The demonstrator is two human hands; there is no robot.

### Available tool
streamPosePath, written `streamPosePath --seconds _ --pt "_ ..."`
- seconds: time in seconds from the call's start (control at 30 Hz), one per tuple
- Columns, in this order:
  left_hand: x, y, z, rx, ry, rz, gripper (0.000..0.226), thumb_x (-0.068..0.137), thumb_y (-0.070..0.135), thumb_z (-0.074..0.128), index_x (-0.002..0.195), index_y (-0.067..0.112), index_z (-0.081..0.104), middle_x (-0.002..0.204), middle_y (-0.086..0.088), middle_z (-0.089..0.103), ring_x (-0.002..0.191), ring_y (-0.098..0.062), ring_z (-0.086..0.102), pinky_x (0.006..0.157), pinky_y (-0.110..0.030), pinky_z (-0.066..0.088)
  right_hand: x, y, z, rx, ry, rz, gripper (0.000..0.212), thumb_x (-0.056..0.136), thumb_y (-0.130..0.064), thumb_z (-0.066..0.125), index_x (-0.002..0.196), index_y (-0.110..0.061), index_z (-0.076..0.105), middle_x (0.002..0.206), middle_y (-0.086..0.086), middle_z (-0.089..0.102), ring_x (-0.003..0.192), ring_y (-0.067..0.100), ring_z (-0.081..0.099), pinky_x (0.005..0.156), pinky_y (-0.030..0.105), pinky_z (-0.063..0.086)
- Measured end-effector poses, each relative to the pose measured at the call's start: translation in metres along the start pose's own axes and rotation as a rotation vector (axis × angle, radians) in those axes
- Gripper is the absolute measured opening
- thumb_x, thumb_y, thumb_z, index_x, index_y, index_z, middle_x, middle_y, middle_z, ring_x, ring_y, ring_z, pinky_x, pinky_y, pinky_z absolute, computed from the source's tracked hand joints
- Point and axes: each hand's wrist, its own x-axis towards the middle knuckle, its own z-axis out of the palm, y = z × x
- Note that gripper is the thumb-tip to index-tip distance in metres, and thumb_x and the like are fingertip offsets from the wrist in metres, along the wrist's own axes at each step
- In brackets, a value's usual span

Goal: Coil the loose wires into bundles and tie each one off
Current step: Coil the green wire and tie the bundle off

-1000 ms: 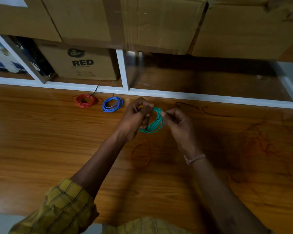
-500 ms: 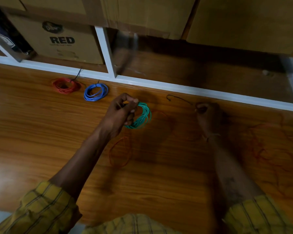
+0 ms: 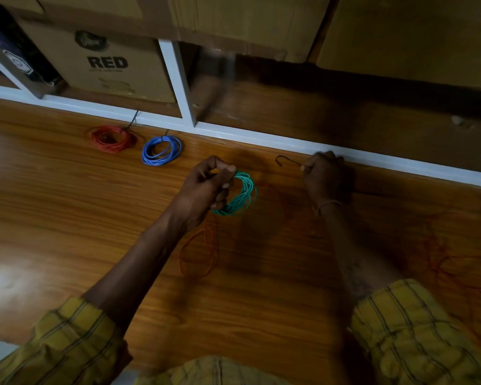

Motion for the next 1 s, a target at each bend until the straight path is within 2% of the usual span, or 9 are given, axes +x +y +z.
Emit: streamPosePath --seconds 0.1,0.27,0.37,0.43,0.53,0.67,0.77,0.9,1.0 --pt "0.000 0.001 -0.001 -0.016 0.013 0.002 0.013 0.107 0.014 0.059 0.095 0.011 0.054 0.072 -0.004 0.046 0.047 -0.009 0.036 0.040 -0.021 0.031 -0.007 -0.005 0.001 0.034 -0.058 0.000 0.013 0.096 -0.020 0.064 0.100 -0.009 0.070 0.106 0.013 0.070 0.108 0.034 0.062 0.098 0.048 0.049" --pt "-0.005 0.001 0.001 -0.033 0.067 -0.004 0.017 0.107 0.016 0.061 0.092 0.013 0.053 0.073 -0.004 0.046 0.048 -0.010 0.037 0.040 -0.021 0.031 -0.041 -0.033 -0.029 0.536 -0.234 0.080 0.004 0.095 -0.016 0.069 0.096 -0.016 0.065 0.097 0.001 0.069 0.090 0.018 0.063 0.080 0.034 0.052" --pt "-0.012 0.004 0.001 -0.050 0.075 -0.005 0.018 0.107 0.015 0.059 0.090 0.014 0.053 0.071 -0.003 0.046 0.048 -0.010 0.037 0.040 -0.021 0.031 -0.065 -0.058 -0.054 0.842 -0.370 0.111 0.017 0.095 -0.006 0.065 0.095 -0.022 0.064 0.089 0.001 0.067 0.074 0.013 0.060 0.064 0.027 0.048" --pt "-0.018 0.006 0.001 -0.056 0.082 -0.004 0.019 0.108 0.015 0.059 0.089 0.014 0.053 0.071 -0.003 0.047 0.048 -0.010 0.037 0.040 -0.021 0.032 -0.080 -0.072 -0.072 1.000 -0.461 0.084 0.020 0.096 0.001 0.058 0.098 -0.016 0.069 0.079 0.001 0.063 0.067 0.008 0.054 0.058 0.022 0.043" --pt "-0.029 0.013 0.002 -0.067 0.092 -0.005 0.020 0.108 0.014 0.058 0.088 0.015 0.052 0.070 -0.002 0.048 0.049 -0.010 0.035 0.040 -0.021 0.030 -0.102 -0.085 -0.099 1.248 -0.587 0.084 0.023 0.100 0.000 0.052 0.109 -0.005 0.073 0.085 0.003 0.067 0.075 0.008 0.059 0.064 0.019 0.048" --pt "-0.045 0.023 0.001 -0.098 0.103 -0.002 0.019 0.109 0.013 0.056 0.090 0.014 0.051 0.070 -0.002 0.048 0.047 -0.009 0.034 0.040 -0.020 0.029 -0.130 -0.101 -0.135 1.562 -0.677 0.015 0.031 0.098 0.003 0.042 0.112 -0.001 0.070 0.092 0.005 0.071 0.085 0.012 0.065 0.075 0.022 0.054" --pt "-0.054 0.029 -0.001 -0.164 0.117 -0.013 0.021 0.109 0.011 0.055 0.089 0.013 0.050 0.068 -0.002 0.048 0.045 -0.007 0.034 0.037 -0.019 0.030 -0.147 -0.111 -0.158 1.513 -0.569 -0.149 0.029 0.093 0.010 0.051 0.113 0.000 0.069 0.097 0.010 0.070 0.089 0.017 0.065 0.078 0.025 0.054" --pt "-0.063 0.033 0.003 -0.227 0.140 -0.017 0.024 0.109 0.010 0.055 0.086 0.014 0.048 0.069 -0.003 0.047 0.041 -0.005 0.034 0.035 -0.018 0.029 -0.159 -0.123 -0.180 1.201 -0.362 -0.302 0.015 0.096 -0.005 0.065 0.110 -0.005 0.072 0.091 0.010 0.072 0.082 0.020 0.064 0.072 0.026 0.055" --pt "-0.070 0.037 0.007 -0.244 0.143 -0.012 0.022 0.109 0.011 0.055 0.088 0.013 0.049 0.069 -0.003 0.047 0.041 -0.005 0.034 0.034 -0.018 0.029 -0.163 -0.130 -0.185 1.126 -0.301 -0.351 0.013 0.101 -0.011 0.061 0.108 -0.006 0.070 0.089 0.006 0.073 0.076 0.016 0.065 0.064 0.022 0.053"
